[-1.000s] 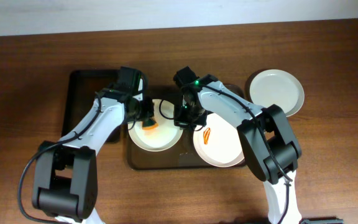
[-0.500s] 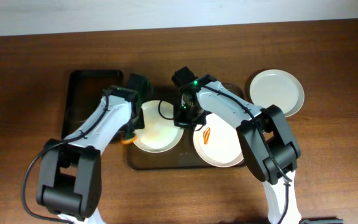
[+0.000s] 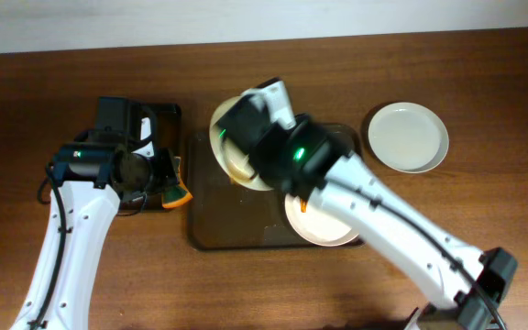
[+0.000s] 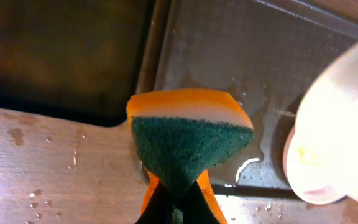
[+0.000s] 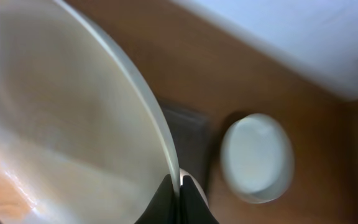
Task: Clean dirty plates on tray and stack at the side
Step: 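Carry the top plate right and stack it on the first plate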
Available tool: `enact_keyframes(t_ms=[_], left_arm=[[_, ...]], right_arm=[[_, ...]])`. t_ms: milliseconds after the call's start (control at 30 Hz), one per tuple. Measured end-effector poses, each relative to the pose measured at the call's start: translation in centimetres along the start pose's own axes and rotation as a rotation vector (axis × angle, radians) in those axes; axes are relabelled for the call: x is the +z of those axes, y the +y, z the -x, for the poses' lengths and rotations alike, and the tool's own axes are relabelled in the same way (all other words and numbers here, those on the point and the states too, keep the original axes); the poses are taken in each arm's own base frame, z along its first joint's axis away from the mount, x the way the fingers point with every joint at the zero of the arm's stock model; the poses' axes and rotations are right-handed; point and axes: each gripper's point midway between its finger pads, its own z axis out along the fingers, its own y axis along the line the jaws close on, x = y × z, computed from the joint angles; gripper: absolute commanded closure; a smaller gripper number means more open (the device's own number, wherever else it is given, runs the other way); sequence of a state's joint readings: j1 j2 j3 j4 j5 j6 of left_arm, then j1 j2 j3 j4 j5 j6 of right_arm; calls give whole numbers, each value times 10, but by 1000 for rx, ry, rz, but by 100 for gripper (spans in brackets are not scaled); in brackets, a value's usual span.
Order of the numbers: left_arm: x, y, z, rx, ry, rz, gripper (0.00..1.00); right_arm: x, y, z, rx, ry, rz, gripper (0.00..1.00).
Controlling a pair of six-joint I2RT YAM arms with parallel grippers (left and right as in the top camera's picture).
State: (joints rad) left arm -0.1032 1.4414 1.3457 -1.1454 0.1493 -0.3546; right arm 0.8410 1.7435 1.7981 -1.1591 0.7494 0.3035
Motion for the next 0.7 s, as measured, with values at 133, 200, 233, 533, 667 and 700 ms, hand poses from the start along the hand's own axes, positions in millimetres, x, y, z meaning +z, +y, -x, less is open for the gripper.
enact_keyframes(t_ms=[133,200,233,533,667,700], left_arm=[[0,-6,-9,21,41,-38,100],[0,-9,-10,22,49,-55,100],[1,-9,-11,21,51,-59,100],[6,-10,-11,23,49,-71,100],[7,-11,-9,25,39,-75,100],[7,-12,-8,25,36,-78,100]], right_arm=[[-48,-12,26,-85,-221,-298,96],[-58,-24,32,-80,-264,-392,96],[-60,-28,34,-84,-272,-422,96],[17,-37,1,115,9,-143,96],[91,-99,-67,474,424,147,96],[104,-129,-83,582,479,155,96]])
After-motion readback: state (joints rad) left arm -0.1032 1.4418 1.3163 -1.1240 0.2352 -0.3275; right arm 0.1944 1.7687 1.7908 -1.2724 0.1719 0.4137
